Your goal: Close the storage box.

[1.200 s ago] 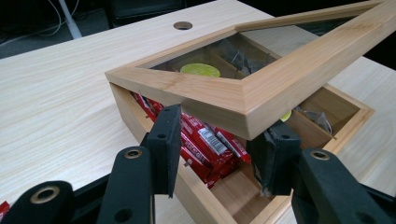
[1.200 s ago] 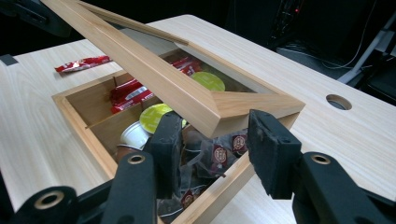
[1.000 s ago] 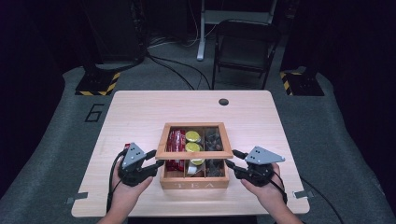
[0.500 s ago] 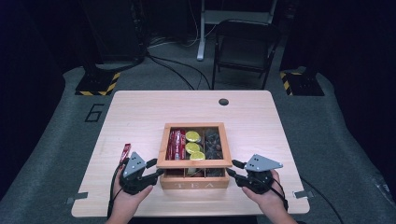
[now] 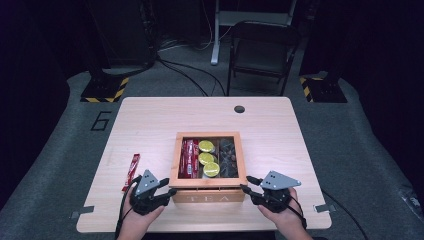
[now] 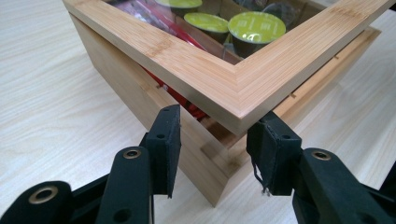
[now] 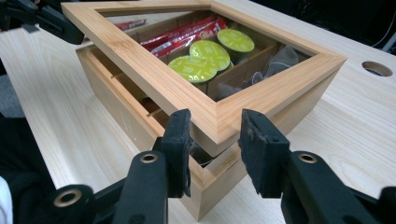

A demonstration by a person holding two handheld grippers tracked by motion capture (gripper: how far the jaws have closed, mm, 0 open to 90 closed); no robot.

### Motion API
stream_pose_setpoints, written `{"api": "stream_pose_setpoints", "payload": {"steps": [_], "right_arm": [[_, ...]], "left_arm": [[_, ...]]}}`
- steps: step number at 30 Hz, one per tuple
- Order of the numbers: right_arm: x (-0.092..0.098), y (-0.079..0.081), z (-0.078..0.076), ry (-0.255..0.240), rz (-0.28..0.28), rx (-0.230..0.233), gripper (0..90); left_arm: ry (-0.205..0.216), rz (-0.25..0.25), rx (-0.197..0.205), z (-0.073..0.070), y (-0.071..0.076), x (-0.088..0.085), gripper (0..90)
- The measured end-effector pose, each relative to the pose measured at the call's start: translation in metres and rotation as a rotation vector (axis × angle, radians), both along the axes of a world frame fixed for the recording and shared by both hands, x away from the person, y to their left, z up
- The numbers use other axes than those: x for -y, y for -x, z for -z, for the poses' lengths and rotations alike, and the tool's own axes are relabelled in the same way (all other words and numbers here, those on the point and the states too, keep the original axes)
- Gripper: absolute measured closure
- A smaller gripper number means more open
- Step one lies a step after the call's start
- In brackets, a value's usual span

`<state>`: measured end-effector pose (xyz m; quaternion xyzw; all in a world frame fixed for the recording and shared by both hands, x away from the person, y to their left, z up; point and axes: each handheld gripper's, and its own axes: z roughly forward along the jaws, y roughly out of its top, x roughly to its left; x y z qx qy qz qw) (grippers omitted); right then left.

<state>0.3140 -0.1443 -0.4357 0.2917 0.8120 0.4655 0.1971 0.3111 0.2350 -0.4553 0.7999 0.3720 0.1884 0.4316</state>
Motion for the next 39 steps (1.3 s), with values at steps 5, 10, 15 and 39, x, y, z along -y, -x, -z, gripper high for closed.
{"api": "stream_pose_setpoints", "payload": {"steps": [5, 10, 15, 39], "right_arm": [[-0.001, -0.001, 0.005, -0.002, 0.007, -0.021, 59.4], [0.0, -0.002, 0.009, 0.006, 0.004, -0.042, 57.7], [0.0, -0.002, 0.009, 0.003, 0.003, -0.044, 57.5], [0.004, -0.011, 0.014, -0.009, 0.024, -0.096, 49.2]], "left_arm": [[-0.011, 0.008, -0.011, 0.002, 0.001, 0.0, 55.1], [-0.006, 0.007, -0.023, 0.004, 0.001, 0.002, 55.0], [-0.003, 0.011, -0.035, 0.003, 0.001, 0.001, 55.0], [0.061, -0.037, -0.056, -0.003, -0.002, -0.015, 43.6]]}}
